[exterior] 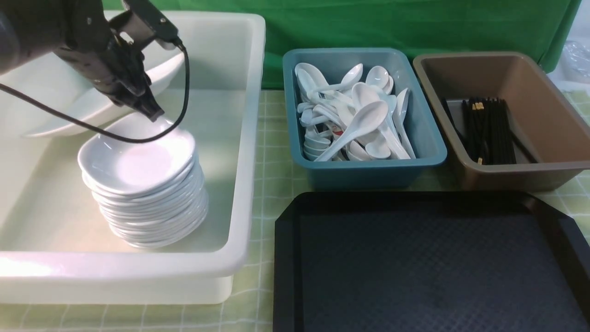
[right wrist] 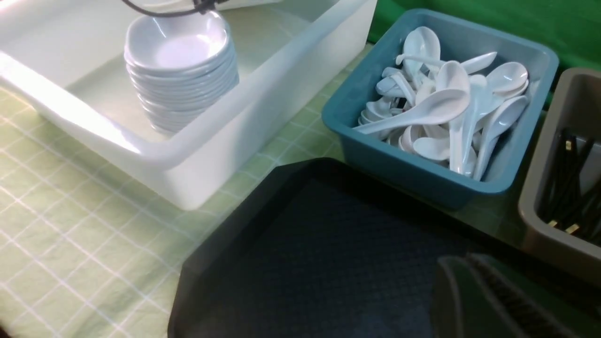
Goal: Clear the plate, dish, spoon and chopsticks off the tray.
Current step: Use the left arm to put the plate into the large storage box on the left
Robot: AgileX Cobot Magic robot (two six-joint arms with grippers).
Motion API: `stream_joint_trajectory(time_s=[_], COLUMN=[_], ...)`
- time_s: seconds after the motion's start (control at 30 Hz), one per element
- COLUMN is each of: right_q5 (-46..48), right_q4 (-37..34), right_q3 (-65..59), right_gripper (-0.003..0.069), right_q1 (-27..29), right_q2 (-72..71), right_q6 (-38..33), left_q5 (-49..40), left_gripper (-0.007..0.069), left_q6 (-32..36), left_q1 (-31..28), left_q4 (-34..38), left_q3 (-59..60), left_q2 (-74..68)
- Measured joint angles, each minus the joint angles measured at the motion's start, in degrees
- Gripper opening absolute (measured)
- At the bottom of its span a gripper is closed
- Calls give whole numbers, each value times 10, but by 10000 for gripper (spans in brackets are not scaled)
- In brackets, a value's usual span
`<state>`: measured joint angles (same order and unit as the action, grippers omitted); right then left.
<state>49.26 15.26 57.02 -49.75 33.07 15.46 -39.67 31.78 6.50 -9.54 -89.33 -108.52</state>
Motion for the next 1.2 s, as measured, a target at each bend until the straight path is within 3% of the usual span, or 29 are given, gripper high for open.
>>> stream_joint_trajectory(time_s=[0.13,0.33,0.53,1.2], right_q5=[0,16,29,39], right_q4=[-2,-4,-5,-8], right_q3=[0,0,0,0], right_gripper=[37,37,37,46], right_q1=[0,0,0,0], right_q2=[0,0,0,0], right_q6=[0,0,0,0], left_q5=[1,2,4,4], left_gripper=[45,228,337,349], left_q6=[1,4,6,6], left_q1=[0,-1,-1,-1], left_q4=[7,8,7,10], left_q3=[0,0,-1,-1], left_q2=[-6,-15,-15,-13])
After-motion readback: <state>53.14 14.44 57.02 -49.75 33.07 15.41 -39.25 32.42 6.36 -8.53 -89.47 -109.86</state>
